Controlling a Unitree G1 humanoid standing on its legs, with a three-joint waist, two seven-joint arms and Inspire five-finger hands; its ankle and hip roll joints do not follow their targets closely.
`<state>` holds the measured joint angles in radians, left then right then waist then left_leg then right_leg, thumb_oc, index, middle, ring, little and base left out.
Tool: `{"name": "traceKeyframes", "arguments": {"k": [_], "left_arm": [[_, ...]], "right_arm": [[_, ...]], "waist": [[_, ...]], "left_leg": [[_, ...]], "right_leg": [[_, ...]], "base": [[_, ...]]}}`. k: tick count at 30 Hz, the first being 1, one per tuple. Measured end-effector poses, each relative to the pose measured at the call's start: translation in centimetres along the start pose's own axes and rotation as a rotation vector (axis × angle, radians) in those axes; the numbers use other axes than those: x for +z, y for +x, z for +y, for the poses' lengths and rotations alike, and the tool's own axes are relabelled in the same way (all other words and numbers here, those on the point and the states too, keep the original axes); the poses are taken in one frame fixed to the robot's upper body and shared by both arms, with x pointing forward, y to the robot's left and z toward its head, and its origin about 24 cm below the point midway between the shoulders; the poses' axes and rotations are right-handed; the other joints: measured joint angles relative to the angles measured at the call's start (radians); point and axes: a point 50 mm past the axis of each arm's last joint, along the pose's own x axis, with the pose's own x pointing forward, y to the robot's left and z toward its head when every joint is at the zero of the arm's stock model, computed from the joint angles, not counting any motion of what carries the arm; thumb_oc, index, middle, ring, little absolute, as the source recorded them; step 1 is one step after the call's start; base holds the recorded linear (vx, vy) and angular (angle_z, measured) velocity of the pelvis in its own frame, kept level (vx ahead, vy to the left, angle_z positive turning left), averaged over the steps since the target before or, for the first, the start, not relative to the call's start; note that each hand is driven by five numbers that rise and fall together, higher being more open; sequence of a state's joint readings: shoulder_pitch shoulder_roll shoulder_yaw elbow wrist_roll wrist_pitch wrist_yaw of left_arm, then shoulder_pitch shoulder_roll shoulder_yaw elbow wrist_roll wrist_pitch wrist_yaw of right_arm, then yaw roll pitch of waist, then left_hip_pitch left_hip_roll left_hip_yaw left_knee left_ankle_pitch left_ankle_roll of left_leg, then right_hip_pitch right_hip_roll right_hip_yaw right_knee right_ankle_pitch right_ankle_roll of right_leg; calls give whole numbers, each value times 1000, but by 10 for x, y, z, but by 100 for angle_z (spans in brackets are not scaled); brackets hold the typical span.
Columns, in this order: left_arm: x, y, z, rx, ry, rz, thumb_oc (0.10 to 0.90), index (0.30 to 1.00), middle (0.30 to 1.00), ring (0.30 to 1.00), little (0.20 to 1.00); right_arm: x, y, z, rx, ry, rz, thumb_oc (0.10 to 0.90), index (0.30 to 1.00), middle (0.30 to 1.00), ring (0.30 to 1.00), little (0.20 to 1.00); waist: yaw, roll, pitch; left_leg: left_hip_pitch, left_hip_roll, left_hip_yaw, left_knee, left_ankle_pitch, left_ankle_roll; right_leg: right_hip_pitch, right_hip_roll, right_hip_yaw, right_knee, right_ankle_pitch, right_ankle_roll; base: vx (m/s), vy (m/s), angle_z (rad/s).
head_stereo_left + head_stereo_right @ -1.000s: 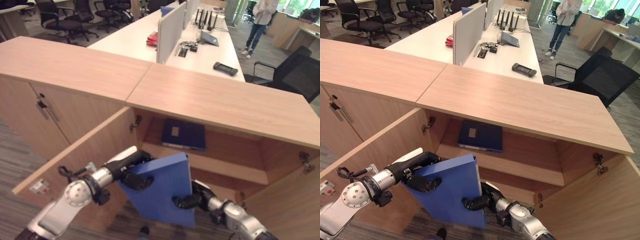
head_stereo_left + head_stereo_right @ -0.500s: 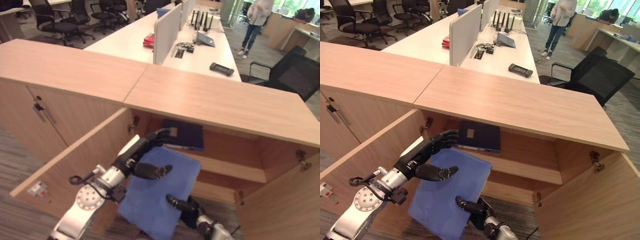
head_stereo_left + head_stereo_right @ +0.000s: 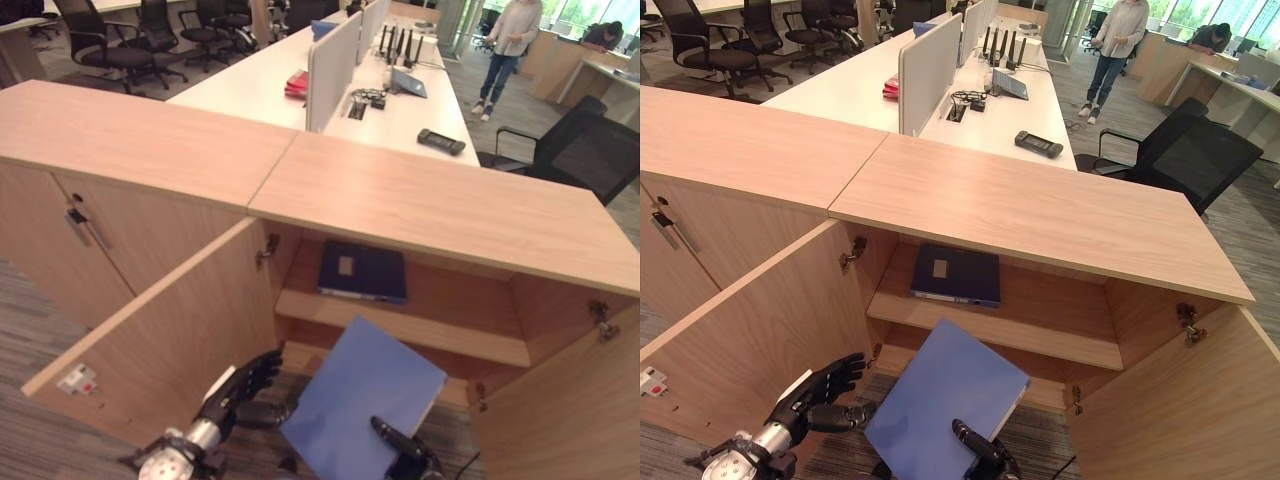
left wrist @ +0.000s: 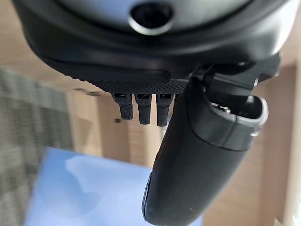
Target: Put the empty folder in the office cabinet
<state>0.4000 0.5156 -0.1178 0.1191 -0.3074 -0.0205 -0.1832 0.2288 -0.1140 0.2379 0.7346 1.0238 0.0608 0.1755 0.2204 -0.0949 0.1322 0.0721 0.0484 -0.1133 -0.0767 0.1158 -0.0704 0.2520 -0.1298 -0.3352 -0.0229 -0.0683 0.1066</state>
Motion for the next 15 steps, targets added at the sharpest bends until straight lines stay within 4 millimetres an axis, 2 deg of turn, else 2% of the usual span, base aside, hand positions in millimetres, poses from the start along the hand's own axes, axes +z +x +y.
{"name": "traceKeyframes", "arguments": {"k": [1,2,3,6,8,15], "left_arm": [[-7,-1,1,9,-10,27,800,900,900,900,900],[-22,-5,2,30,-39,82,800,900,900,900,900],[-45,-10,5,69,-78,180,800,900,900,900,900],[-79,-26,7,108,-94,344,800,900,900,900,900],[-94,-31,6,133,-118,419,800,900,900,900,900],[-115,-24,0,183,-85,536,800,900,900,900,900]], "right_arm": [[0,-1,-4,-22,13,-3,400,300,300,300,300],[-3,-3,-16,-76,45,-1,400,300,300,300,300],[-3,-6,-33,-172,113,-17,400,300,300,300,300],[2,-12,-49,-277,179,-58,400,300,300,300,300],[6,-11,-50,-308,186,-73,400,300,300,300,300],[14,-4,-43,-321,201,-101,400,300,300,300,300]], "waist": [[0,0,0],[-2,2,-2],[-4,5,-9],[-16,8,-28],[-28,14,-33],[-29,32,-61]], "left_leg": [[0,0,0,0,-1,2],[-2,-1,0,0,-2,4],[-4,-2,1,0,-3,6],[-19,-3,1,0,2,15],[-19,-2,0,0,6,17],[-20,-1,1,0,7,17]], "right_leg": [[-2,-1,0,4,-2,1],[-7,-4,1,12,-5,1],[-16,-10,3,25,-11,4],[-32,-11,3,29,-12,4],[-32,-10,3,28,-10,4],[-32,-9,3,27,-9,4]], "base": [[0,0,0],[0,0,0],[8,15,-4],[0,4,1],[7,15,0],[26,56,0]]}}
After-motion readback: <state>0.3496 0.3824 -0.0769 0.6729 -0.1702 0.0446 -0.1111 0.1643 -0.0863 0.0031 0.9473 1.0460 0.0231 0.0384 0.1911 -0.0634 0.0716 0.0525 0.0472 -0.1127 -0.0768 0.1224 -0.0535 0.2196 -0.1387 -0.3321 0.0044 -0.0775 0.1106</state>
